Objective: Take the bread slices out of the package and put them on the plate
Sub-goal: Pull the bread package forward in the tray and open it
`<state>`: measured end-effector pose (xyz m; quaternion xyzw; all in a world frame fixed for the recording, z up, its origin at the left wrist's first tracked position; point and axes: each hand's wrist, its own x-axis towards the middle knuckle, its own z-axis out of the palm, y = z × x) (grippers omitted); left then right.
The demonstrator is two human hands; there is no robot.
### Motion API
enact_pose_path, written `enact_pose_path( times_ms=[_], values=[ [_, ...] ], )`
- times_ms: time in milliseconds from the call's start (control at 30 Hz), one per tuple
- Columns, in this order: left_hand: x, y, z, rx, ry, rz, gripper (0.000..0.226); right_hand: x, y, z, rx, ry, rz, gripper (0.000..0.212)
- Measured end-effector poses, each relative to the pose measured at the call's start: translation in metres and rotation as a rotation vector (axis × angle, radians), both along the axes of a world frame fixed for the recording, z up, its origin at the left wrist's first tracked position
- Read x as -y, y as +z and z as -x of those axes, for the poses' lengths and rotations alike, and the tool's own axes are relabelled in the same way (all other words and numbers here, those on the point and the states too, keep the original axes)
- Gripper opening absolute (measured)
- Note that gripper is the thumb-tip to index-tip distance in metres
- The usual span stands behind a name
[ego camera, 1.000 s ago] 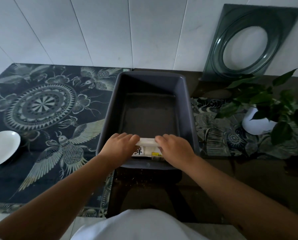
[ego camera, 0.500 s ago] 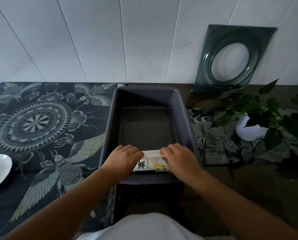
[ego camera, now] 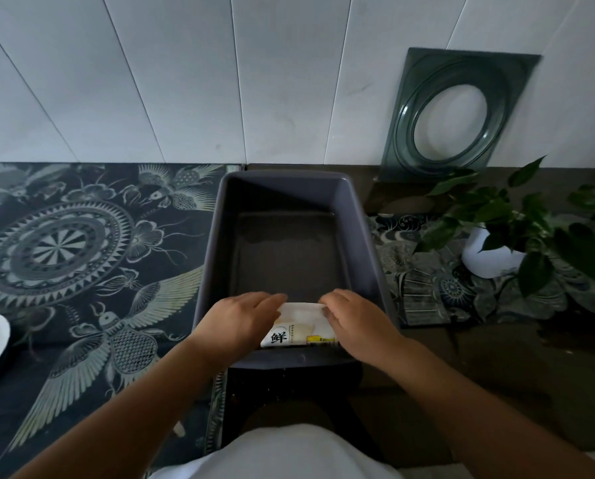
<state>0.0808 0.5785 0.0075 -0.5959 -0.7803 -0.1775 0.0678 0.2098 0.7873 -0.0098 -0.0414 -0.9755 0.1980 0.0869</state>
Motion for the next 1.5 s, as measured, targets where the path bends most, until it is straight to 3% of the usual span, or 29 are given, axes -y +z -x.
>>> enact_pose_path(
  times_ms=[133, 300, 433, 600, 667, 767, 833, 933, 1067, 1167, 1233, 1367, 1467, 1500],
  values=[
    [-0.005, -0.001, -0.004, 0.131, 0.142, -0.045, 0.036, -0.001, -0.001, 0.002, 0.043, 0.013, -0.04, 0.031],
    [-0.005, 0.002, -0.002, 0.301, 0.185, -0.106, 0.017, 0.004, 0.005, 0.002, -0.014, -0.018, 0.044, 0.013],
    [-0.005, 0.005, -0.002, 0.377, 0.219, -0.073, 0.015, 0.004, 0.015, 0.009, 0.026, -0.012, 0.152, 0.02],
    [-0.003, -0.001, -0.006, -0.049, 0.028, 0.042, 0.031, 0.006, 0.027, 0.017, 0.248, -0.035, 0.477, 0.023],
    [-0.005, -0.003, -0.011, -0.058, 0.024, 0.056, 0.026, 0.006, 0.03, 0.018, 0.324, -0.02, 0.517, 0.024],
    [-0.005, -0.003, -0.016, -0.067, 0.001, 0.056, 0.037, 0.006, 0.032, 0.02, 0.387, -0.057, 0.608, 0.03],
    [-0.003, -0.007, -0.017, -0.137, -0.034, 0.023, 0.02, 0.007, 0.031, 0.021, 0.378, -0.109, 0.706, 0.036],
    [0.0, -0.007, -0.019, -0.167, 0.01, -0.04, 0.009, 0.006, 0.03, 0.024, 0.341, -0.156, 0.749, 0.03],
    [0.004, -0.006, -0.025, -0.174, -0.081, -0.039, 0.007, -0.001, 0.034, 0.037, 0.304, -0.115, 0.559, 0.031],
    [0.009, -0.002, -0.029, -0.143, -0.13, -0.01, 0.04, -0.014, 0.044, 0.059, 0.205, -0.161, 0.357, 0.029],
    [0.009, 0.005, -0.034, -0.088, -0.119, 0.076, 0.03, -0.021, 0.053, 0.074, 0.161, -0.202, 0.238, 0.017],
    [0.001, 0.021, -0.031, 0.026, -0.069, 0.285, 0.037, -0.02, 0.058, 0.087, 0.033, -0.156, -0.155, 0.018],
    [-0.005, 0.028, -0.021, -0.061, -0.046, 0.317, 0.024, -0.014, 0.058, 0.078, -0.068, -0.106, -0.363, 0.013],
    [-0.006, 0.03, -0.016, -0.097, -0.044, 0.307, 0.03, -0.011, 0.059, 0.074, -0.133, -0.07, -0.434, 0.009]
  ],
)
